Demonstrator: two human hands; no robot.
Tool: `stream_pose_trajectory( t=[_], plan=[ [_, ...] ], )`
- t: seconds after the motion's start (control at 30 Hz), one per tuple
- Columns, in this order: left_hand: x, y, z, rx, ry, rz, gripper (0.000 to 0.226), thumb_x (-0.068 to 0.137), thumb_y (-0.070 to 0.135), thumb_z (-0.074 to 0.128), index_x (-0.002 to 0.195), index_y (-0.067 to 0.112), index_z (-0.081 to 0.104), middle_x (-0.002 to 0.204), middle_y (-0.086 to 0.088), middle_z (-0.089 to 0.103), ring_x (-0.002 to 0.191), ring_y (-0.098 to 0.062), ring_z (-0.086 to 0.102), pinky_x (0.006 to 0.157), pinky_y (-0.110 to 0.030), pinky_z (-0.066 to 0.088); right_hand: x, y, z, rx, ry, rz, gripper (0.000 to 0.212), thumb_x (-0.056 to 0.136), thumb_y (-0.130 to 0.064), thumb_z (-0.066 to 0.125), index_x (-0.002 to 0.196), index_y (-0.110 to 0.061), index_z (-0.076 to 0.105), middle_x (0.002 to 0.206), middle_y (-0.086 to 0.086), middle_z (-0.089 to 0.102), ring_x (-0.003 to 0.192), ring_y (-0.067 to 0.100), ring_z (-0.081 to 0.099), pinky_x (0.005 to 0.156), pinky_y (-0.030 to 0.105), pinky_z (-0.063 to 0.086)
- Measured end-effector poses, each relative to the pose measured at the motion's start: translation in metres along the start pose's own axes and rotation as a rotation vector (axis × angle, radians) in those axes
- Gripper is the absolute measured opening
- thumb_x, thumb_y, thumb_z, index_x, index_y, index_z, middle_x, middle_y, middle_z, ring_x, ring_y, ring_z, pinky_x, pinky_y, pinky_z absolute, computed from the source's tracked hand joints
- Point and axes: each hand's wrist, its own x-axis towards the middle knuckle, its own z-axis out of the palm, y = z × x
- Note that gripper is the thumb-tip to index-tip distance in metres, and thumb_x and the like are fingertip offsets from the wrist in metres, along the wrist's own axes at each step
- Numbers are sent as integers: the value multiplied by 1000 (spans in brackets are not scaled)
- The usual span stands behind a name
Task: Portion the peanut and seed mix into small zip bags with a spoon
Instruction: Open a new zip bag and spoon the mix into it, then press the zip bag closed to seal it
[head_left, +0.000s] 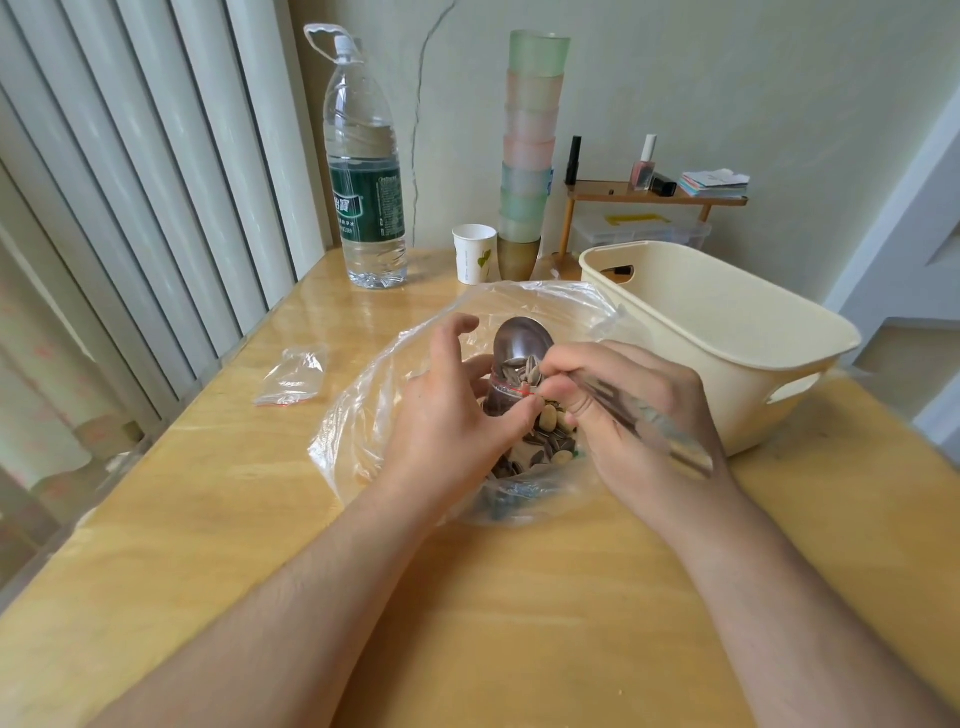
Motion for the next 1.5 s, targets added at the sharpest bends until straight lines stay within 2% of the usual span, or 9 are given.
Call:
stream_pose_trajectory(
  t=[0.13,0.57,0.77,0.9,1.07,1.17,1.3,1.37,1.5],
  plan=[
    [-1,4,-2,-16,12,-13,84,76,63,81,139,34,34,93,33,67,90,10,68,76,-10,52,0,2,-1,-64,-11,-48,10,100,-23,70,99,-15,76,79,-6,62,70,18,58,66,37,50],
    [-1,-8,-9,-52,-55,-30,64,83,33,84,130,43,41,119,14,72,102,3,70,92,-22,56,-5,18,-6,-104,97,-79,17,89,0,80,103,-9,80,86,-1,75,80,1,66,68,28,55],
    [5,-12,-23,117,-94,-16,3,84,33,74,85,34,71,121,14,74,114,8,64,96,-34,55,-12,37,-4,-89,-61,-47,33,88,-4,80,116,-24,80,103,-8,79,91,-4,72,83,22,59],
    [6,-9,-38,109,-151,-32,11,88,27,77,85,37,79,136,10,67,113,8,64,94,-33,58,-11,38,9,-139,-213,43,54,92,-11,76,126,-50,65,106,-20,75,93,2,71,89,31,60],
    [9,-1,-45,74,-94,-45,17,94,21,73,88,36,78,116,22,68,88,4,72,83,-24,57,-10,36,21,-127,-441,209,33,96,-47,49,116,-48,75,94,-37,71,99,-8,54,89,25,45],
    [10,-4,-44,44,-96,-83,17,98,25,70,89,38,75,112,16,63,95,4,67,79,-14,48,-19,37,25,-277,-502,106,36,101,-25,63,130,-46,67,117,-27,72,99,15,55,86,41,54],
    [9,1,-42,-76,-132,-94,15,104,28,60,94,36,69,105,4,61,82,3,59,68,-12,43,-21,48,28,-338,-545,95,69,91,7,55,135,-45,63,125,-27,67,99,11,46,83,42,55],
    [7,8,-41,-208,-110,-81,17,107,25,56,94,31,65,93,6,61,72,3,55,64,-14,44,-19,46,24,-317,-480,113,68,88,9,55,132,-42,68,119,-21,71,101,14,53,88,40,54],
    [3,18,-34,-495,-61,-120,17,109,17,52,95,18,63,84,3,61,82,-20,58,79,-55,54,-11,25,10,111,-59,384,29,98,-35,70,127,-39,71,103,-16,74,93,6,66,87,26,55]
  ],
)
